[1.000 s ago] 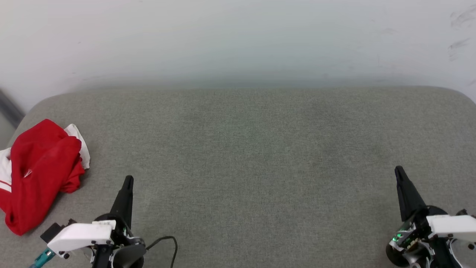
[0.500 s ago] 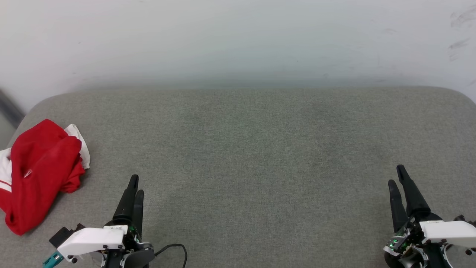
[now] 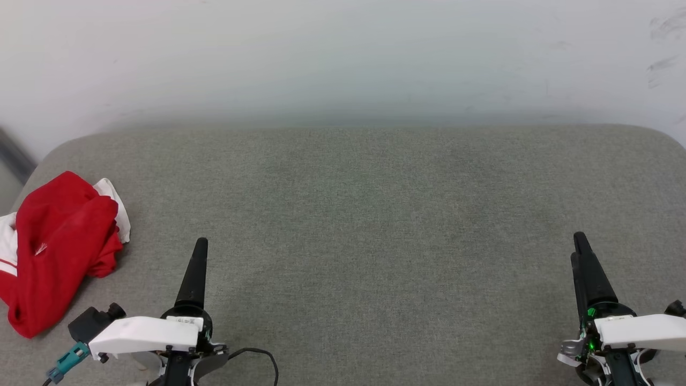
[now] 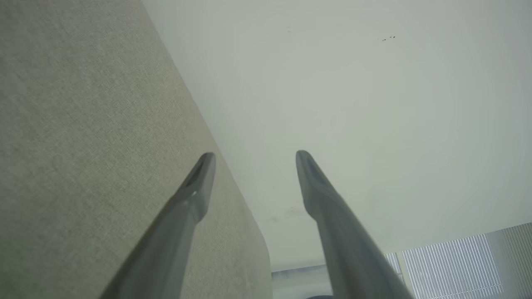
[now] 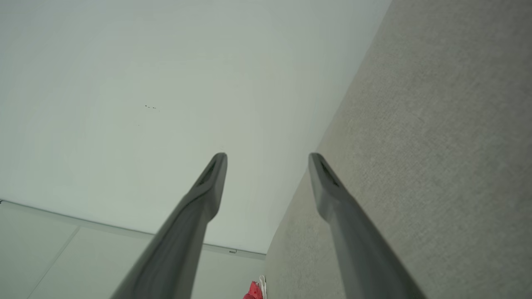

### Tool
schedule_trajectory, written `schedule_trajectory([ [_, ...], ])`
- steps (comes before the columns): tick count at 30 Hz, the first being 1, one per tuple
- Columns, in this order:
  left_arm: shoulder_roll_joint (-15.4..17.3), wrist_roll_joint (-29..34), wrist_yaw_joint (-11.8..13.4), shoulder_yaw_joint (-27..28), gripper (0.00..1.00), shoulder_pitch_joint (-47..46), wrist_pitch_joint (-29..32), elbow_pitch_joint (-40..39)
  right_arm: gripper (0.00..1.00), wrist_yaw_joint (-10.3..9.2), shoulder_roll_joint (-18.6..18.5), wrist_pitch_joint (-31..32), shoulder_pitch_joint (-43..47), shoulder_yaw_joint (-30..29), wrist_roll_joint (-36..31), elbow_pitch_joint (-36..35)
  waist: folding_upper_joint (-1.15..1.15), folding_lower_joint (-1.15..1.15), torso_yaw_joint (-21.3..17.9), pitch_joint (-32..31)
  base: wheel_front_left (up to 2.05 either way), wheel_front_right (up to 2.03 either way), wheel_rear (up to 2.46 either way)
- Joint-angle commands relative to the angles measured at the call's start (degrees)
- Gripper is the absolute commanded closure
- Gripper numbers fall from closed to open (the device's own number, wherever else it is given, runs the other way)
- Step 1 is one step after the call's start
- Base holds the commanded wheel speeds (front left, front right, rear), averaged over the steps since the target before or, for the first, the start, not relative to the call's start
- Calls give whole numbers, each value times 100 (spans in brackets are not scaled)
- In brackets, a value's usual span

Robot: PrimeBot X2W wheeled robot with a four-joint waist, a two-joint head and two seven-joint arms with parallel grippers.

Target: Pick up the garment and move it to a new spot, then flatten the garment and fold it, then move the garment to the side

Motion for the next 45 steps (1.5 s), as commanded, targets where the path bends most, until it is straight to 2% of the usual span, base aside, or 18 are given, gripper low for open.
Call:
schedule_trajectory([
  [1,16,230,-2,-31,0,-158,-60,-133,0,1,-40,-57,-87,7,-225,-142,0,0,0,1,0,0,0],
  [25,56,3386,127,-329,0,-226,-541,-69,0,1,-79,-465,-63,172,-3718,-306,0,0,39,-15,0,0,0],
  [45,172,4971,315,-510,0,-287,-855,115,0,1,-66,-386,67,166,-5421,-423,0,0,62,-48,0,0,0],
])
